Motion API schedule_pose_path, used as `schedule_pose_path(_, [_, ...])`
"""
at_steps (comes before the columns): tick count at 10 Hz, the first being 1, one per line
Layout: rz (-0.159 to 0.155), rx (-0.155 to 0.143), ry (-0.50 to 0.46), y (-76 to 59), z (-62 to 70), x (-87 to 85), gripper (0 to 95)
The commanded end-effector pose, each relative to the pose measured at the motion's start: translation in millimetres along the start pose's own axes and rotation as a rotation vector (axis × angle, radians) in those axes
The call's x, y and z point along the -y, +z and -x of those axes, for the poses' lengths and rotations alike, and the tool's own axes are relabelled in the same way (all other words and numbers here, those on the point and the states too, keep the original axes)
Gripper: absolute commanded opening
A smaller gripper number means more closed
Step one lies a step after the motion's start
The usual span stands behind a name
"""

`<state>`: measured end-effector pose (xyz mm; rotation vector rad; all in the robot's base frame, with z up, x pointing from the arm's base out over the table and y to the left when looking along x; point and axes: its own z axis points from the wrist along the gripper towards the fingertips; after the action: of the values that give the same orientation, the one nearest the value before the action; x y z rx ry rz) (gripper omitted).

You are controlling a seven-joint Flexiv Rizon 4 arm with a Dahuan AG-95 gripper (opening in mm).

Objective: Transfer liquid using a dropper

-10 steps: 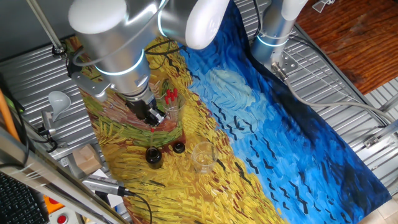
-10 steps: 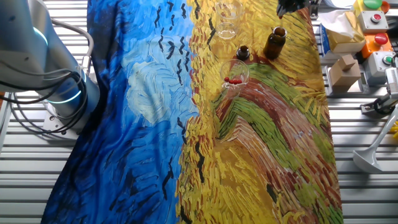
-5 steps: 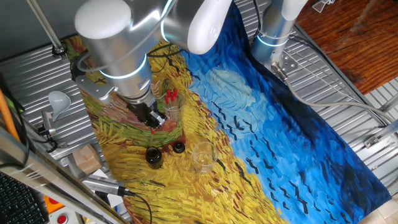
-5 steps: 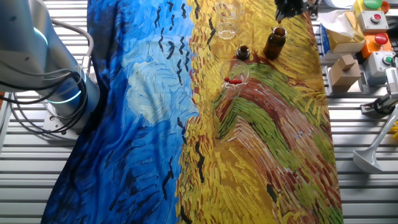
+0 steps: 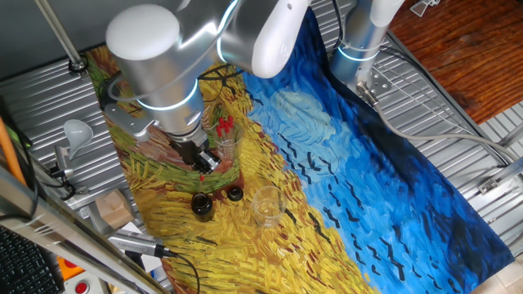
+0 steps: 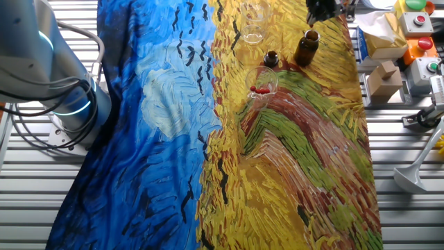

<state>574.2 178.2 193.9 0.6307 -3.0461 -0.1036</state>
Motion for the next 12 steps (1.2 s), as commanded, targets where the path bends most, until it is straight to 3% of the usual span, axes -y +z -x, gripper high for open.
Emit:
schedule_pose_path(1, [0.0, 0.004, 0.004, 3.8, 0.6, 0.4, 0.0])
schedule_pose_path(6, [-0.003, 0.004, 0.002, 14.4, 1.2, 1.1, 0.0])
schedule_pose_path(12, [-0.001, -0.011, -0.012, 13.4, 0.9, 0.7, 0.0])
